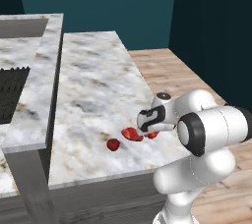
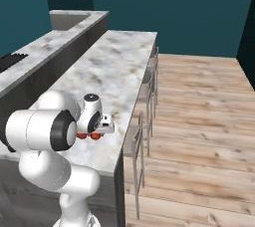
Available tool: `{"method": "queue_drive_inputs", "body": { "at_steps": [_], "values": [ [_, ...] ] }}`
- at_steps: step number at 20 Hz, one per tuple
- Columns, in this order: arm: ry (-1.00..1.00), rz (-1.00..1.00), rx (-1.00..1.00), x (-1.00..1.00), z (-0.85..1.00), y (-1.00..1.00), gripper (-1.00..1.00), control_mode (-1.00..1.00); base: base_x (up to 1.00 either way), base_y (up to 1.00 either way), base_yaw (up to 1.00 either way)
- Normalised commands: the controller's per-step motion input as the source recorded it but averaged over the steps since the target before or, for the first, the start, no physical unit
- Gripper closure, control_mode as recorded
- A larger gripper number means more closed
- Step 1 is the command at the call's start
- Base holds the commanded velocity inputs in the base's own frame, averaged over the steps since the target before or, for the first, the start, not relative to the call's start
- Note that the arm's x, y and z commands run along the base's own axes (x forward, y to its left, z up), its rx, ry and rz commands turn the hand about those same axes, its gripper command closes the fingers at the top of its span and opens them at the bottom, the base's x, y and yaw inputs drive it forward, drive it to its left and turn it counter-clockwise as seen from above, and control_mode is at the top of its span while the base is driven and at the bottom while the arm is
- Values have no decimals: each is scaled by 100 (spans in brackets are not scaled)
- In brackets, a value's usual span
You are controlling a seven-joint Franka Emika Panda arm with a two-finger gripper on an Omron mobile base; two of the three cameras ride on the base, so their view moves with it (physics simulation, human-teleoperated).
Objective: Open the fridge, remove the apple, tomato, and steak, and place them on any counter.
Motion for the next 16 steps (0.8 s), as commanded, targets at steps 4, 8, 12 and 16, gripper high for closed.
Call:
{"method": "queue_drive_inputs", "body": {
  "at_steps": [4,8,12,16],
  "values": [
    [-1,0,0,0,-2,0,-100,-100,0,0,0],
    [-15,0,0,0,3,8,-100,-100,0,0,0],
    [-8,0,2,-5,60,13,-100,-100,0,0,0],
    [-7,-3,1,-15,73,0,-100,-100,0,0,0]
  ]
}}
